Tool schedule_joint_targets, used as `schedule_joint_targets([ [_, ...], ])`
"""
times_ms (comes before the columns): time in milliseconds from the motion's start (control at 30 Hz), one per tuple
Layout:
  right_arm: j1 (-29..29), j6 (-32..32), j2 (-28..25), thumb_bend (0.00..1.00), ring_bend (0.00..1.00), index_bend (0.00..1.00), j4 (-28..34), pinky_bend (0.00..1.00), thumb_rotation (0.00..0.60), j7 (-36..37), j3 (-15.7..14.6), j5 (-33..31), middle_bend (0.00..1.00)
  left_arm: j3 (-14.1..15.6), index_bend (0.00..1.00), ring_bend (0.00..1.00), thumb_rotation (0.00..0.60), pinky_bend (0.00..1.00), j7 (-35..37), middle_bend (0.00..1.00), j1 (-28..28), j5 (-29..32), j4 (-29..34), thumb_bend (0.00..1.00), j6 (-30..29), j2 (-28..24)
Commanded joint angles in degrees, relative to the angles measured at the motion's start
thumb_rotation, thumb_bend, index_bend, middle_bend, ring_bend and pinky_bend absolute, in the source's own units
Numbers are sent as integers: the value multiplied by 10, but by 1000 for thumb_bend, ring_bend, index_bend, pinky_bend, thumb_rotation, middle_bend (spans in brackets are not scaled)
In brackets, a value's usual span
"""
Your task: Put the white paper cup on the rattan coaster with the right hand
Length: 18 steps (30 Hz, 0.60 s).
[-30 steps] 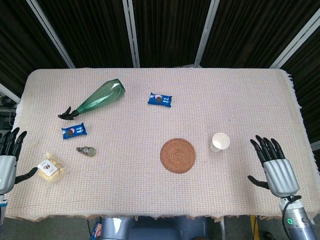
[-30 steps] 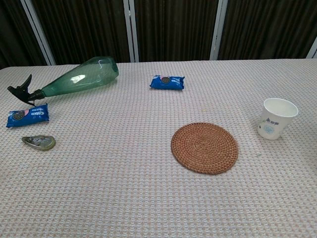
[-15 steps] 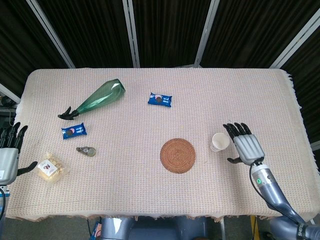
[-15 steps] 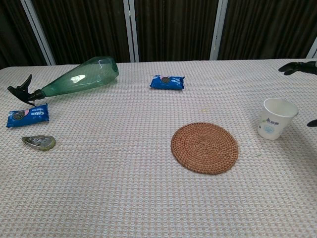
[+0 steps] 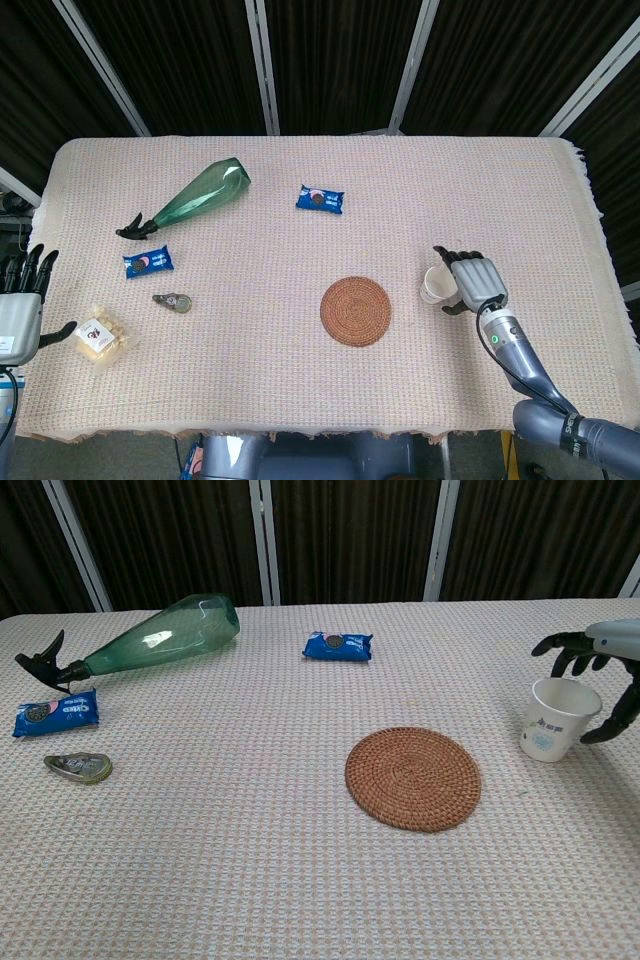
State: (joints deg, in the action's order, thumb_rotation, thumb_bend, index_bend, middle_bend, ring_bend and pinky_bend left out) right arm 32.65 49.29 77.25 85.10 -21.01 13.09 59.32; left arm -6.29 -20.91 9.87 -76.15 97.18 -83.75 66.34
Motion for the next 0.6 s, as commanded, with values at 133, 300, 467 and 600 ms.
schedule_joint_targets([
  [133,6,13,19,194,366,287,-17,279,600,-7,-5,-2,397,-1,0,0,600,0,2,0,0,4,0,0,3,-1],
  [300,7,26,20,207,371,296,-14,293,600,-13,-12,7,406,-2,0,0,600,0,3,0,0,6,1,0,4,-2],
  [467,6,51,4,207,371,294,29,293,600,-1,-13,48,406,-1,0,0,600,0,3,0,1,7,2,0,7,-3],
  [600,14,64,-12,208,371,291,85,293,600,5,-9,89,407,-1,0,0,600,0,3,0,2,8,4,0,9,-4],
])
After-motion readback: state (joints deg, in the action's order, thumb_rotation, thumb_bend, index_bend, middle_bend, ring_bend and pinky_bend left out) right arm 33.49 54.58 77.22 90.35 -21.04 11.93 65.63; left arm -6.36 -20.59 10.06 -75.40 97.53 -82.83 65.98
